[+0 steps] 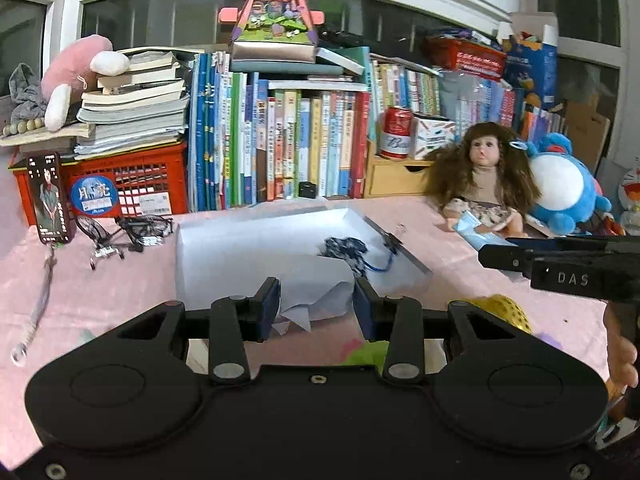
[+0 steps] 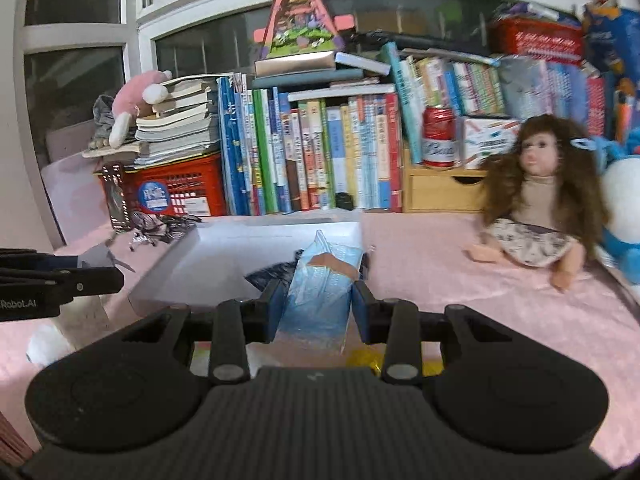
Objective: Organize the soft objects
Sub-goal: 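Carry the plastic bag with the right tool while the left tool carries the tissue to the tray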
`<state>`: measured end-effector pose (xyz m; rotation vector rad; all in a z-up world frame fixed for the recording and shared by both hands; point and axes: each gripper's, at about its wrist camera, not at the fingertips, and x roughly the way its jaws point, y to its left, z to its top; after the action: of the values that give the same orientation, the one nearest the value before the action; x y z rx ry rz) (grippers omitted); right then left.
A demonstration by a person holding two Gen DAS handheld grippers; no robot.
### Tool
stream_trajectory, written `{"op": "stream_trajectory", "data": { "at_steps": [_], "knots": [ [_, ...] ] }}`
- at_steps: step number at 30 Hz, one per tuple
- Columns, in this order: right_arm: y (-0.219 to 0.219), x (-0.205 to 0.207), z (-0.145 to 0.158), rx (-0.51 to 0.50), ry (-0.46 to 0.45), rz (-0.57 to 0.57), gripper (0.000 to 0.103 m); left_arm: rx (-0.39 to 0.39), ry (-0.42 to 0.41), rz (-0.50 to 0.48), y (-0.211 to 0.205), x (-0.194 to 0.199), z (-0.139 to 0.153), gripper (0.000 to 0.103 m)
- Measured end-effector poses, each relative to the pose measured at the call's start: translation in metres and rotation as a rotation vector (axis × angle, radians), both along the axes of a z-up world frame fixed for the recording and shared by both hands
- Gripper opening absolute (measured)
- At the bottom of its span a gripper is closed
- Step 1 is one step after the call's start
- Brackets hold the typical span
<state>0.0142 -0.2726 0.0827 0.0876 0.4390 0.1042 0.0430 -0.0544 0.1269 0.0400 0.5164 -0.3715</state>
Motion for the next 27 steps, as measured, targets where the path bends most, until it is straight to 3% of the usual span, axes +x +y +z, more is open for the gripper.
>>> {"op": "stream_trajectory", "data": {
  "at_steps": [4, 7, 12, 17, 27],
  "knots": [
    [0.003, 0.037, 0.013, 0.008, 0.074, 0.015, 0.042, 0.064, 0.037, 0.029, -0.001, 0.035, 0.016, 0.038],
    [0.006, 0.068, 0.015, -0.005, 0.159, 0.011, 0.042, 0.081, 0.108, 0.041, -0.004, 0.065, 0.019, 0.038],
    [0.006, 0.107, 0.005, 0.020, 0.274, 0.009, 0.042, 0.017, 0.308, 0.092, 0.003, 0.122, 0.006, 0.038],
    [0.009, 0.135, -0.015, 0.007, 0.358, -0.013, 0.042, -0.043, 0.451, 0.152, 0.012, 0.161, -0.021, 0.038],
    [0.006, 0.173, -0.047, 0.038, 0.487, -0.030, 0.042, -0.060, 0.584, 0.248, 0.016, 0.196, -0.060, 0.038]
  ]
}}
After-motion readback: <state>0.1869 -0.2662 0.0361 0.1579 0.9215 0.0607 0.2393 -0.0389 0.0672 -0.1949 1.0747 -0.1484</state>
